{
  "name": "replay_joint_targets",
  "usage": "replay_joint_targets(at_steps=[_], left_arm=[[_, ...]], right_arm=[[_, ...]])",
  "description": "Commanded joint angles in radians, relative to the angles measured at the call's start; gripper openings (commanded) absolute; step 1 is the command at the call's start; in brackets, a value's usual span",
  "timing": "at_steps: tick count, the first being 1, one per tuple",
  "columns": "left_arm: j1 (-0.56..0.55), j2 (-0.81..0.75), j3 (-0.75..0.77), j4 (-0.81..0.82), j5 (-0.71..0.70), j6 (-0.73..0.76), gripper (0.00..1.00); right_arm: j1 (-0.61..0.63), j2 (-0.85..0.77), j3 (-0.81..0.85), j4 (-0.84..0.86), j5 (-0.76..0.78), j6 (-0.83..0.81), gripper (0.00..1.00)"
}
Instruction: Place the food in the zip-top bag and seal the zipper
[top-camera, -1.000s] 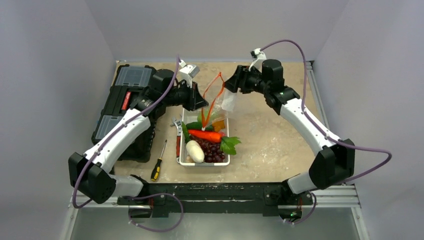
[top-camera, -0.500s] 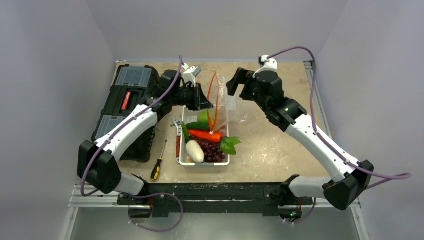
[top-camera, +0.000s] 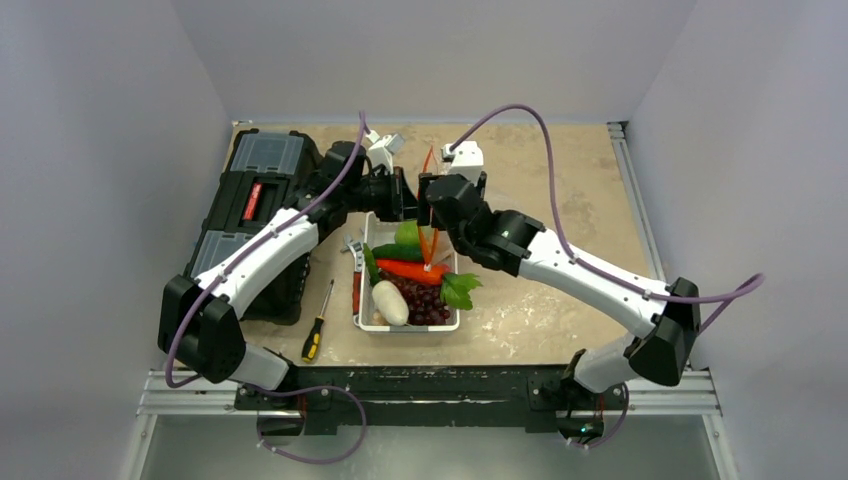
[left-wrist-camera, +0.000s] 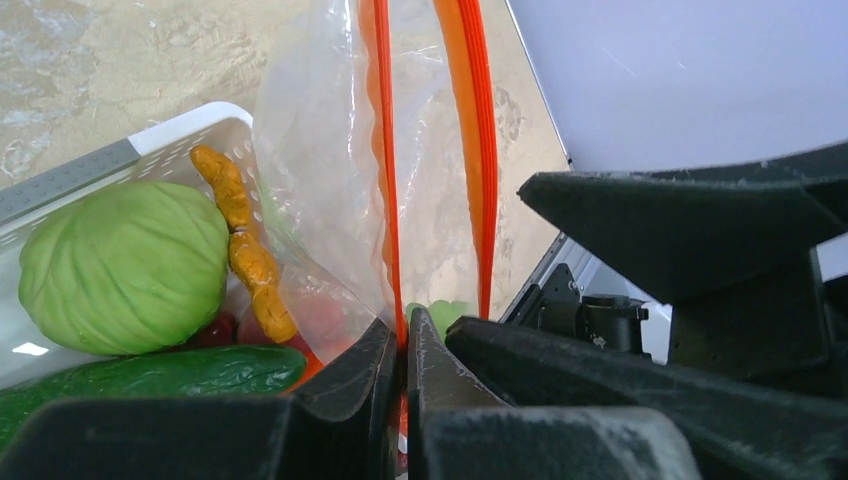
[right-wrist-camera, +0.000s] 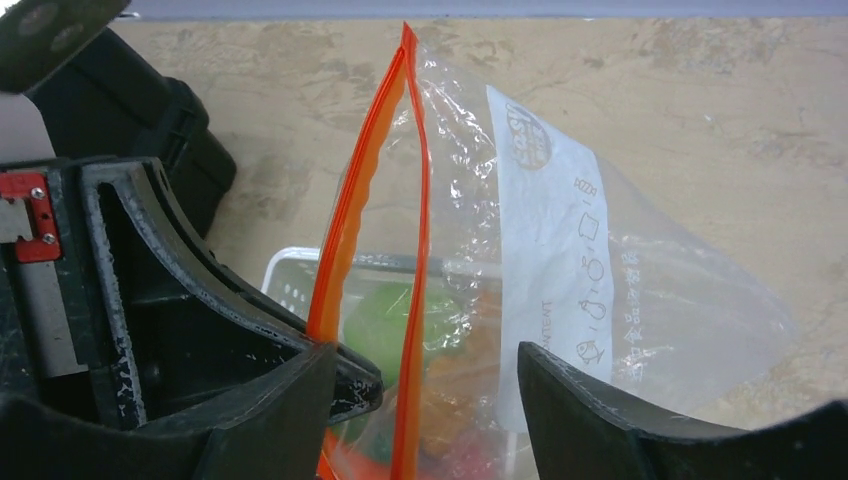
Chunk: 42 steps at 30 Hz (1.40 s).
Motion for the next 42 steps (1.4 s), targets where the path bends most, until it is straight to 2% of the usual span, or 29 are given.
replay_joint_targets(at_steps=[1, 5, 16, 22, 24, 25, 29, 30, 31, 33, 35, 39, 40, 42], left_arm=[[-0.007, -0.005, 0.008, 0.008, -0.022, -0.022, 0.0], [-0.005, -0.007, 0.014, -0.019, -0.051, -0.015, 0.0], [-0.004, -0.016, 0.018, -0.037, -0.075, -0.031, 0.0], [-0.005, -0.02, 0.001, 0.008, -0.024, -0.079, 0.0], [-0.005, -0.015, -0.008, 0.028, -0.012, -0.093, 0.0], [-0.005, -0.009, -0.008, 0.031, -0.007, -0.094, 0.0], [-0.007, 0.025, 0.003, 0.028, 0.023, -0.089, 0.0], [-0.006, 0.03, 0.006, 0.025, 0.029, -0.082, 0.04], [-0.006, 0.033, 0.009, 0.018, 0.033, -0.074, 0.15], [-0.007, 0.026, 0.017, 0.0, 0.023, -0.042, 0.41], [-0.006, 0.002, 0.02, -0.025, -0.004, -0.015, 0.61], [-0.007, -0.076, 0.022, -0.05, -0.055, 0.037, 0.89], [-0.007, -0.098, 0.022, -0.056, -0.072, 0.051, 0.94], [-0.007, -0.144, 0.023, -0.071, -0.111, 0.082, 0.98]], right_arm=[[0.058, 0.04, 0.063, -0.034, 0.223, -0.02, 0.65], [0.092, 0.083, 0.085, -0.069, 0.314, -0.025, 0.61], [0.124, 0.151, 0.091, -0.142, 0.428, -0.002, 0.23], [0.123, 0.167, 0.071, -0.138, 0.437, -0.002, 0.16], [0.124, 0.173, 0.063, -0.138, 0.431, 0.004, 0.03], [0.124, 0.174, 0.06, -0.141, 0.432, 0.009, 0.0], [0.122, 0.157, 0.04, -0.162, 0.422, 0.027, 0.0], [0.122, 0.143, 0.028, -0.16, 0.433, 0.019, 0.0], [0.12, 0.124, 0.014, -0.157, 0.446, 0.009, 0.0], [0.11, 0.078, -0.03, -0.132, 0.45, -0.029, 0.0], [0.076, 0.017, -0.074, -0.089, 0.401, -0.081, 0.0], [-0.094, -0.11, -0.147, -0.078, 0.27, -0.126, 0.0], [-0.132, -0.136, -0.163, -0.085, 0.259, -0.136, 0.0], [-0.188, -0.188, -0.174, -0.129, 0.28, -0.154, 0.0]])
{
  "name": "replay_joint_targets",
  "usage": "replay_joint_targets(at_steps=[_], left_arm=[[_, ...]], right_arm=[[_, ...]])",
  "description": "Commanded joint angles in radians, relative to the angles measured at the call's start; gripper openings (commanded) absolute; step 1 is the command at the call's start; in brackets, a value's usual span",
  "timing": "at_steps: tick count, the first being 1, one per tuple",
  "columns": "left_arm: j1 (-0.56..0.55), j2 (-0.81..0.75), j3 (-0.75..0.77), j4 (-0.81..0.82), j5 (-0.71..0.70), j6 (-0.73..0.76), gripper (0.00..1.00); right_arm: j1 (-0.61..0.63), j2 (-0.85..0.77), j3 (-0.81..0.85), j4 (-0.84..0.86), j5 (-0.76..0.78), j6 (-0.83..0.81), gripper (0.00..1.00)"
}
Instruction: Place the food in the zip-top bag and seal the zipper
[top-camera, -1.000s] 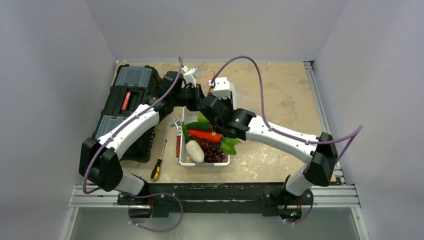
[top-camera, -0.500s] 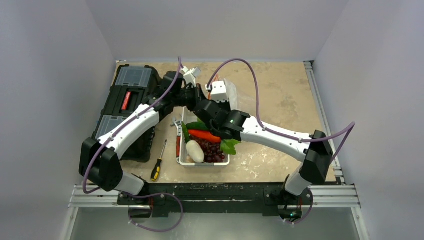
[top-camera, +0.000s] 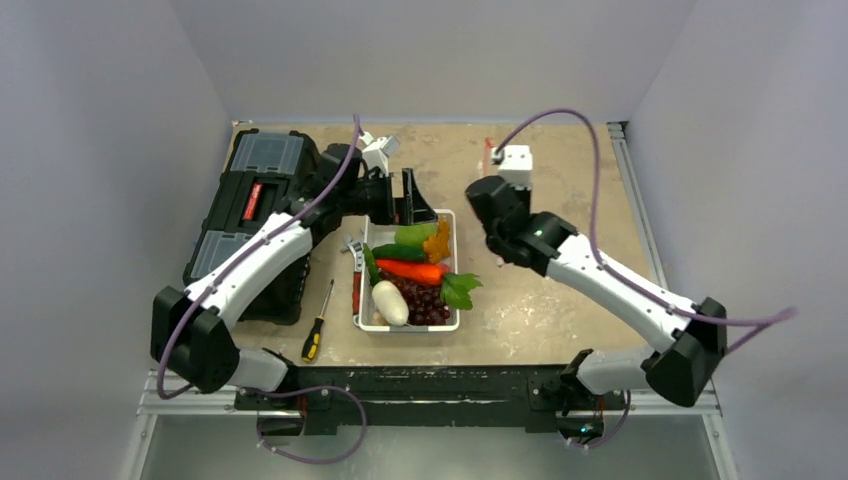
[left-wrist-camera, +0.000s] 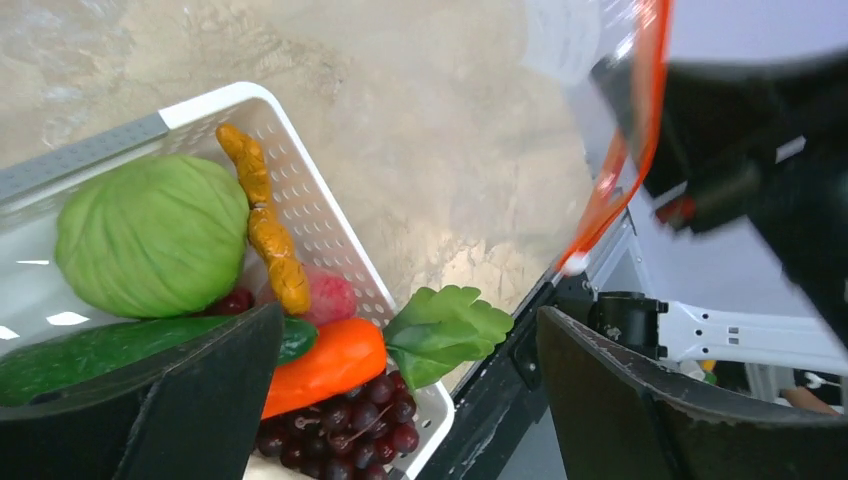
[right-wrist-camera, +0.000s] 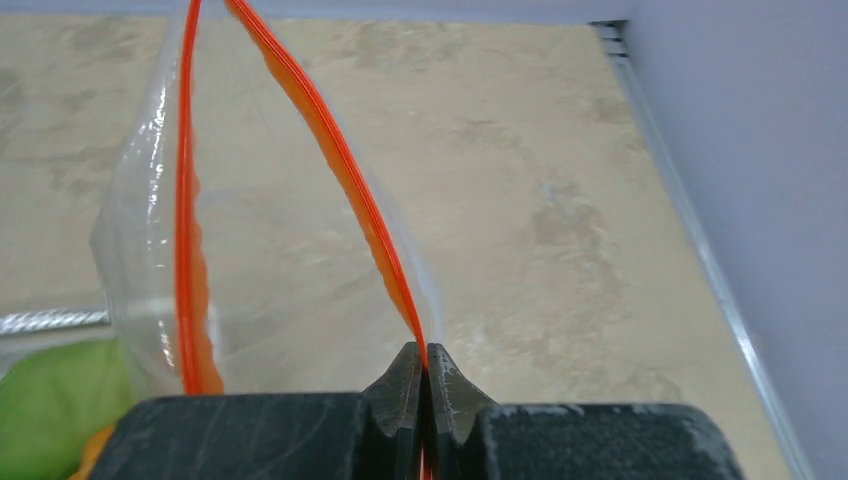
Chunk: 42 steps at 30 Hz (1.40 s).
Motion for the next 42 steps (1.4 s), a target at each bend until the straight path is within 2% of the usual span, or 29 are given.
replay_joint_targets(at_steps=[1, 6, 11, 13, 15, 19, 23, 25, 27, 30, 34, 37, 42], left_arm=[[-0.004, -0.135, 0.027, -0.017, -0.091, 0.1, 0.99], [-0.011, -0.191, 0.019, -0.074, -0.266, 0.187, 1.0], [-0.045, -0.192, 0.032, -0.125, -0.372, 0.259, 1.0], [-0.048, -0.175, 0.043, -0.136, -0.381, 0.269, 1.0], [-0.049, -0.15, 0.049, -0.144, -0.385, 0.275, 1.0], [-0.065, -0.118, 0.05, -0.162, -0.432, 0.318, 0.99], [-0.146, -0.102, 0.04, -0.166, -0.534, 0.394, 0.99], [-0.154, -0.089, 0.057, -0.165, -0.451, 0.382, 0.99], [-0.155, -0.088, 0.052, -0.145, -0.377, 0.381, 0.99], [-0.155, -0.08, 0.056, -0.134, -0.311, 0.376, 0.98], [-0.154, -0.062, 0.074, -0.105, -0.14, 0.3, 0.93], [-0.163, -0.063, 0.038, -0.031, -0.044, 0.187, 0.9], [-0.203, -0.025, -0.011, 0.144, -0.042, -0.005, 0.83]], right_arm=[[-0.122, -0.131, -0.019, -0.045, 0.017, -0.06, 0.0], [-0.152, -0.228, 0.01, -0.241, 0.093, -0.017, 0.0], [-0.153, -0.292, -0.031, -0.296, 0.073, 0.016, 0.0], [-0.153, -0.29, -0.073, -0.22, 0.038, -0.069, 0.0], [-0.154, -0.243, -0.085, -0.229, 0.031, -0.084, 0.0], [-0.153, -0.107, -0.085, -0.36, 0.104, 0.02, 0.0], [-0.156, -0.025, -0.081, -0.326, 0.06, 0.056, 0.0], [-0.157, -0.029, -0.119, -0.246, -0.023, 0.045, 0.0], [-0.159, -0.072, -0.204, -0.098, -0.149, -0.007, 0.0], [-0.196, -0.156, -0.339, 0.108, -0.403, -0.065, 0.0], [-0.21, -0.216, -0.377, 0.286, -0.663, -0.13, 0.0], [-0.219, -0.199, -0.395, 0.326, -0.741, -0.102, 0.0], [-0.225, -0.311, -0.523, 0.39, -0.715, -0.035, 0.0]])
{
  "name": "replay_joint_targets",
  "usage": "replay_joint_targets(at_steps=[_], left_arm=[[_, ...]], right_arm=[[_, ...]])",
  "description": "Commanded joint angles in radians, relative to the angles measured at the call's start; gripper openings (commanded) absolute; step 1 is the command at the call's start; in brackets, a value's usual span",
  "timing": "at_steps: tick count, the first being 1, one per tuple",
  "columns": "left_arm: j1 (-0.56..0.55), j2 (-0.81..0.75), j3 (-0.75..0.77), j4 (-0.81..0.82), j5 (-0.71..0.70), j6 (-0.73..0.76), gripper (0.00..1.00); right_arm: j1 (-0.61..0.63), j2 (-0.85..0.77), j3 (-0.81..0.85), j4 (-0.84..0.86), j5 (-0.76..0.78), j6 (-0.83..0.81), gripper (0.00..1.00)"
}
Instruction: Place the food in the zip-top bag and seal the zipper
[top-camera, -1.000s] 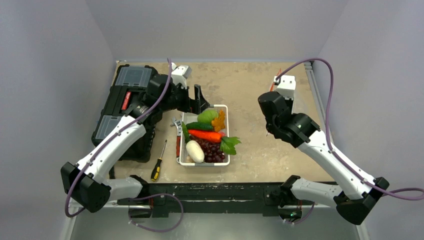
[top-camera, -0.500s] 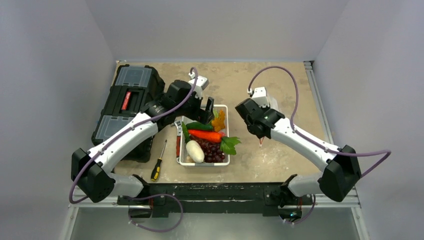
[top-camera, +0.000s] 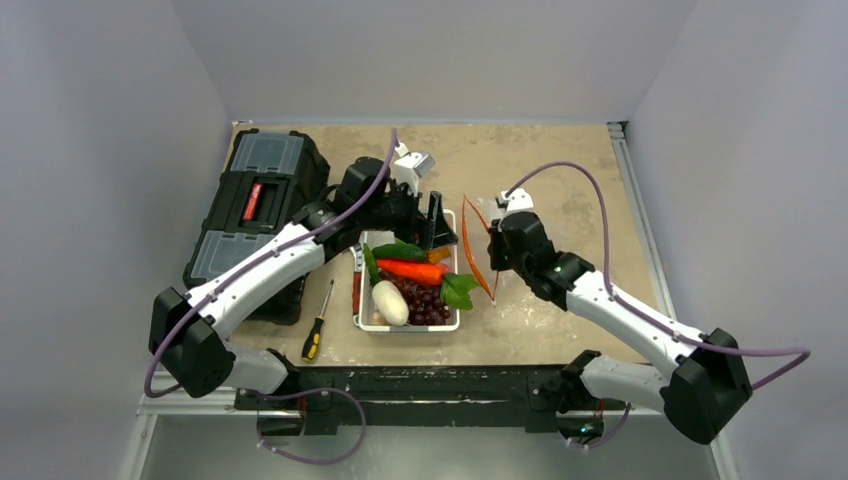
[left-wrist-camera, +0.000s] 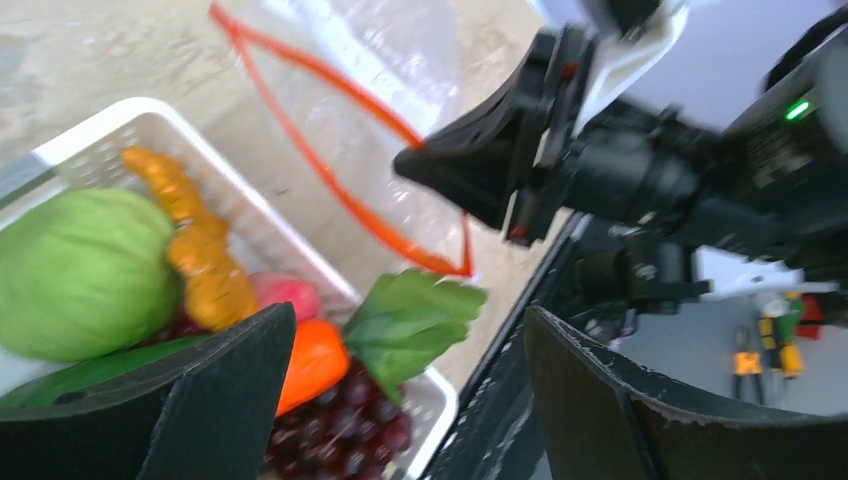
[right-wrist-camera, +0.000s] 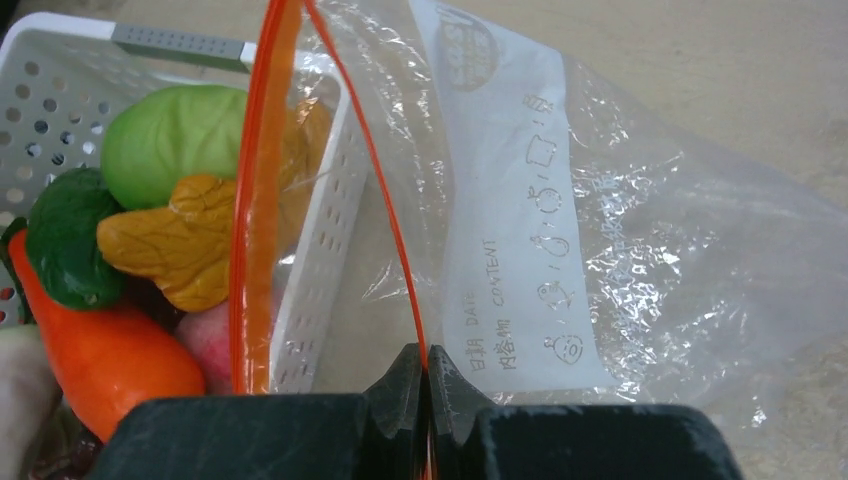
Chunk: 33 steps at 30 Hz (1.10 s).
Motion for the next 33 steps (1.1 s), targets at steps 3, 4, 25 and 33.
replay_joint_targets(at_steps=[3, 4, 25, 33], left_arm=[[-0.047, 0.046, -0.069, 0.323, 0.037, -0.316, 0.78], [-0.066, 0.06, -0.071, 0.348, 0.017, -0.337, 0.76], [-0.283, 0.282, 0.187, 0.165, -0.513, -0.322, 0.19], [-0.403, 0.669, 0.888, -0.676, -1.071, -0.546, 0.0]], right_arm=[[-0.019, -0.224, -0.149, 0.153, -0.02, 0.061, 0.0], [-0.023, -0.255, -0.154, 0.159, -0.003, 0.057, 0.0], [-0.043, -0.369, -0.157, 0.159, 0.114, 0.051, 0.0], [-0.043, -0.36, -0.136, 0.063, 0.34, 0.097, 0.0]])
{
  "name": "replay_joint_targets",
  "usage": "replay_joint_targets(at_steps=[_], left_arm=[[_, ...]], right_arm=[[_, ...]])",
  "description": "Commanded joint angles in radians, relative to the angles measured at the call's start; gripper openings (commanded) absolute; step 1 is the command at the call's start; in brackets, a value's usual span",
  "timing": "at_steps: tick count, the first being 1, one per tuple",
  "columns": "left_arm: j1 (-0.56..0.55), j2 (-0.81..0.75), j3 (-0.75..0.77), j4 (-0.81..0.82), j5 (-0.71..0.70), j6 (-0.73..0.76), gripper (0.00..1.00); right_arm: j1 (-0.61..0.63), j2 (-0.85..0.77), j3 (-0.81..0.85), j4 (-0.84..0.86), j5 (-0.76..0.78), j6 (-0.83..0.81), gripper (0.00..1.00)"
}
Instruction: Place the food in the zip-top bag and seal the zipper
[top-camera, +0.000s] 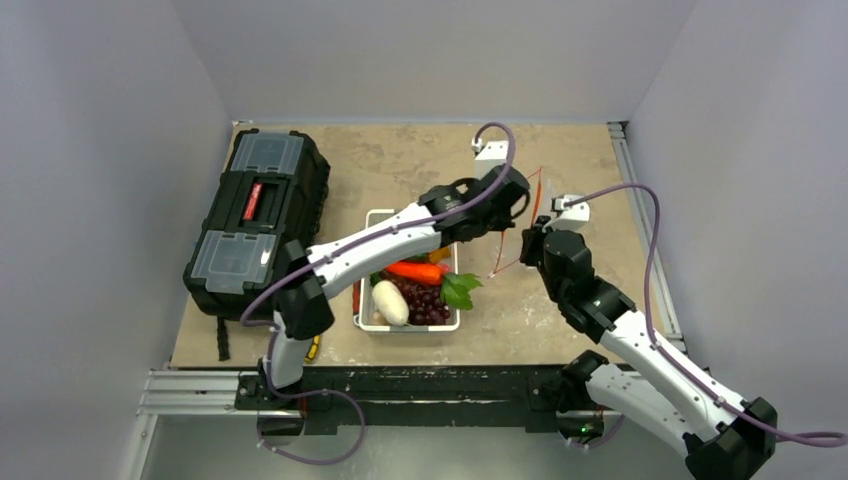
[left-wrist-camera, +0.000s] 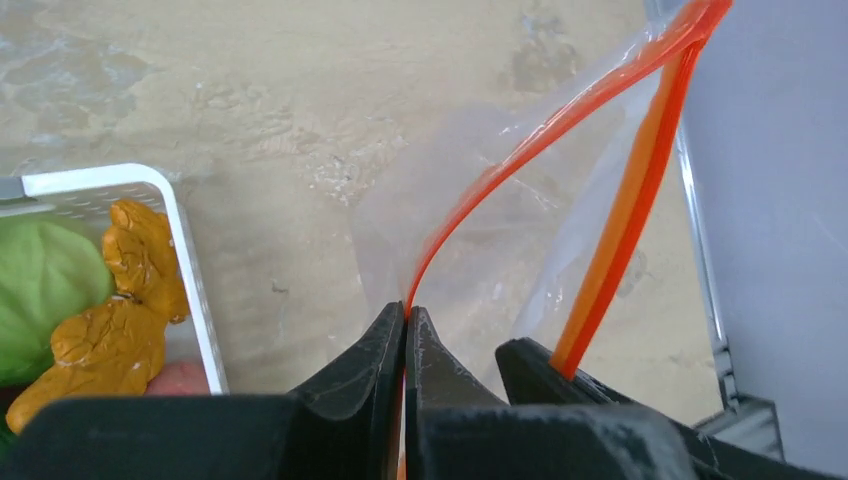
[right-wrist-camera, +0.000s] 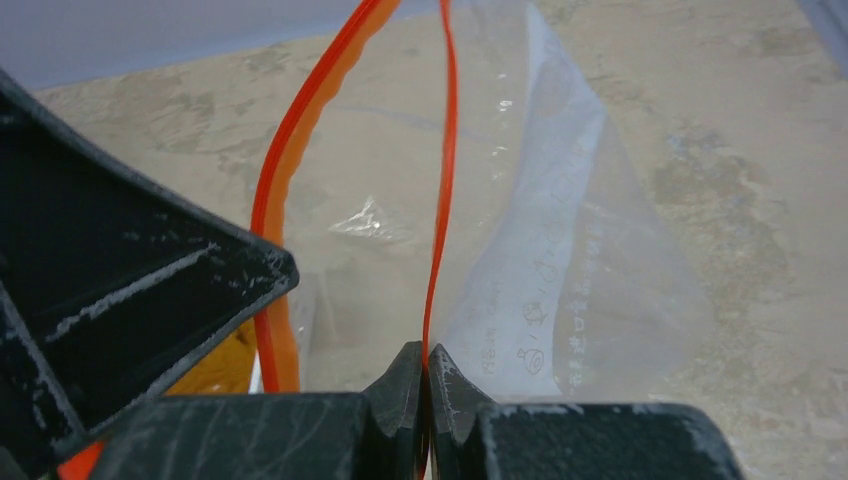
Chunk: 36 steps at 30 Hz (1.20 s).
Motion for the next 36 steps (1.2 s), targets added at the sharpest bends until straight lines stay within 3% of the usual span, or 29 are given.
replay_joint_targets(at_steps=[1, 8, 13, 15, 16, 18, 24, 28, 36], left_arm=[[-0.044, 0.131, 0.229, -0.445, -0.254, -0.182, 0.0], [-0.001, 0.037, -0.021, -0.126, 0.074, -0.222, 0.0], [0.051, -0.031, -0.233, 0.207, 0.388, -0.206, 0.0], [0.053, -0.041, -0.266, 0.249, 0.448, -0.194, 0.15], [0.053, -0.05, -0.275, 0.256, 0.461, -0.177, 0.3], [0.053, -0.085, -0.311, 0.283, 0.488, -0.146, 0.5], [0.054, -0.262, -0.424, 0.281, 0.501, -0.022, 0.83], [0.063, -0.404, -0.498, 0.199, 0.455, 0.058, 0.88], [0.09, -0.714, -0.718, 0.005, 0.29, 0.095, 0.9]], right_arm=[[-0.004, 0.006, 0.031, -0.071, 0.188, 0.048, 0.0], [-0.004, -0.059, -0.012, -0.051, 0.196, 0.069, 0.0], [-0.004, -0.047, -0.024, -0.024, 0.14, 0.05, 0.0], [-0.004, -0.027, -0.018, -0.029, 0.134, 0.047, 0.0], [-0.004, -0.014, -0.016, -0.032, 0.133, 0.047, 0.0], [-0.004, -0.003, -0.015, -0.033, 0.124, 0.047, 0.0], [-0.004, 0.003, -0.026, -0.025, 0.088, 0.041, 0.0], [-0.004, 0.01, -0.027, -0.022, 0.069, 0.038, 0.0], [-0.004, 0.028, -0.024, -0.017, 0.049, 0.033, 0.0]])
